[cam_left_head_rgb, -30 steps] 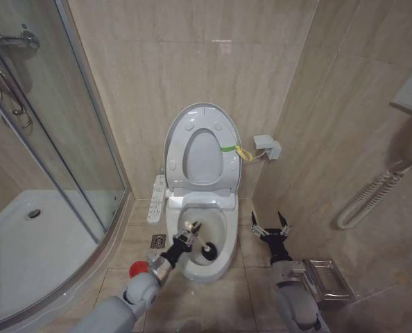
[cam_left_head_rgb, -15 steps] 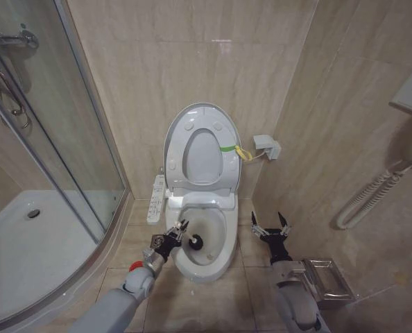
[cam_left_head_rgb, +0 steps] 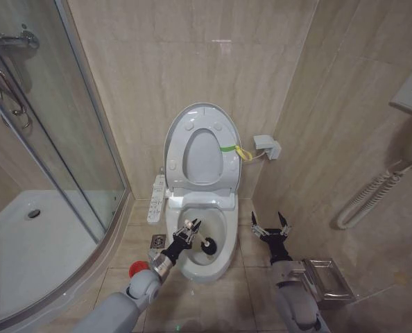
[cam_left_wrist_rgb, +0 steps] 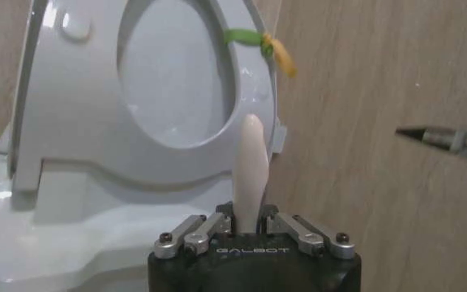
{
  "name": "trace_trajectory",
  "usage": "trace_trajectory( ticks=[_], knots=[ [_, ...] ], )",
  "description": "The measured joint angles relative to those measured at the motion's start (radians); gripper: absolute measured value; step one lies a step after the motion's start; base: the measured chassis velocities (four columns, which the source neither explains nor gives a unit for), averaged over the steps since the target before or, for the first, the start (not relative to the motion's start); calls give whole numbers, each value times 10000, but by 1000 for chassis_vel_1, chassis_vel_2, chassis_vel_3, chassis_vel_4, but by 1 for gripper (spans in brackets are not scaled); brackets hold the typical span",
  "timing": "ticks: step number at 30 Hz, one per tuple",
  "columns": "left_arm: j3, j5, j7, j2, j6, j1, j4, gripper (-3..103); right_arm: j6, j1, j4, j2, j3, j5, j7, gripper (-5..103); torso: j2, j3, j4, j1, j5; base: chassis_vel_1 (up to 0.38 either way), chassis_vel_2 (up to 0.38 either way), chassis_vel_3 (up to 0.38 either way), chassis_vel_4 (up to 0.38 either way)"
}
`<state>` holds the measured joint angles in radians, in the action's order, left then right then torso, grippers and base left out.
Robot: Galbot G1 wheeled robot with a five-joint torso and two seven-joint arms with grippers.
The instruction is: Open the toilet lid, clean the toilet bowl with a toilet brush, close the toilet lid, and flush.
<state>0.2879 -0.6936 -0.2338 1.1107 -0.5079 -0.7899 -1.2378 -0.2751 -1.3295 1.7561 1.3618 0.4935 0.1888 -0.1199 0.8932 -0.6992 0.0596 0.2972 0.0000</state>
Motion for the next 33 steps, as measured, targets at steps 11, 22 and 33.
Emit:
trace_trajectory(
  ticks=[11, 22, 33],
  knots=[
    [-111, -648, -1318, 49, -711, 247, 567, 19, 0, 1, 0, 0, 0, 0, 0, 100, 0, 0, -2, 1, 2, 0, 0, 0, 0],
    [80, 134, -443, 168, -256, 87, 81, 19, 0, 0, 0, 0, 0, 0, 0, 100, 0, 0, 0, 0, -1, 0, 0, 0, 0],
    [-814, 363, -578, 437, -617, 543, 2268, 19, 0, 0, 0, 0, 0, 0, 0, 100, 0, -1, -1, 1, -1, 0, 0, 0, 0]
  ],
)
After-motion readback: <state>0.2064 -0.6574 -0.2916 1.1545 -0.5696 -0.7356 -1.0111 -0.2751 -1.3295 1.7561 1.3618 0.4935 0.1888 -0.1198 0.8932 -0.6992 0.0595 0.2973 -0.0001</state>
